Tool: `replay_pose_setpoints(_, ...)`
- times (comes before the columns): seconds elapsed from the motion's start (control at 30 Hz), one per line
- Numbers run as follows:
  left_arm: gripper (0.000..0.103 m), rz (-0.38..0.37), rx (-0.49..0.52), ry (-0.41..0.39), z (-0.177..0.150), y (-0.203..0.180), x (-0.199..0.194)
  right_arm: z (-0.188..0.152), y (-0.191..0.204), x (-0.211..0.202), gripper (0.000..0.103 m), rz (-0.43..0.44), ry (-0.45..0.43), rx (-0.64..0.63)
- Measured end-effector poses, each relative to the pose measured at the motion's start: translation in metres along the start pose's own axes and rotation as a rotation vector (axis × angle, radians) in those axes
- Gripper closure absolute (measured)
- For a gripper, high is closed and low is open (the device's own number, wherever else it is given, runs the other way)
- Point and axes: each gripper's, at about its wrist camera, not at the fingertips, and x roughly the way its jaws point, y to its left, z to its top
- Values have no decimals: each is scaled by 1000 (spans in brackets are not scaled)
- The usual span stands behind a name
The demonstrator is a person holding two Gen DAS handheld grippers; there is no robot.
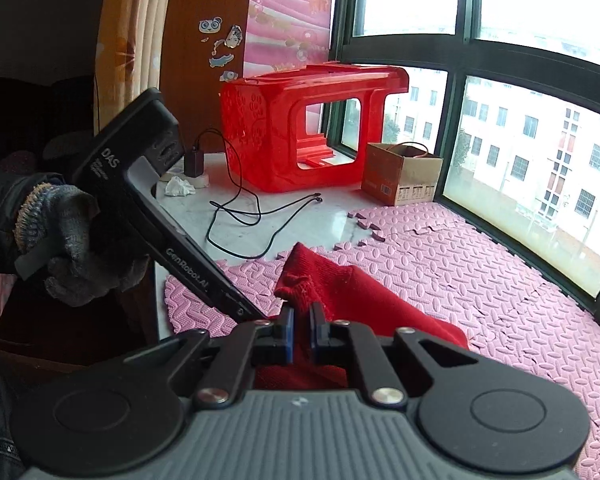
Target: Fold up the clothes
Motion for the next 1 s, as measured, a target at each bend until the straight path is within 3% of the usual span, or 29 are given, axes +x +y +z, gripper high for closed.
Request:
replay_pose_setpoints(0.37, 97, -6, -101, -7, 4, 35, -4, -29, 42, 51, 96, 68, 114, -195)
replay_pose_setpoints(0.5, 97, 24, -106, -67, 11, 35, -23, -30, 48, 56, 96, 56, 121, -253)
replay_pose_setpoints(0.67, 96, -104, -26, -120, 21, -6, -39, -30, 51, 62, 95, 63, 138, -283)
replay_pose_setpoints(0.77, 96, -158, 8, -49, 17, -28, -15, -31, 53, 66, 95, 65, 151, -300)
replay_pose_setpoints(0.87, 96, -138, -4, -12, 12, -32, 12, -30, 54, 70, 94, 67, 156, -298)
replay_pose_setpoints(1.0, 96, -59, -93, -36, 9, -8, 24, -34, 54, 72, 93, 72, 161, -282)
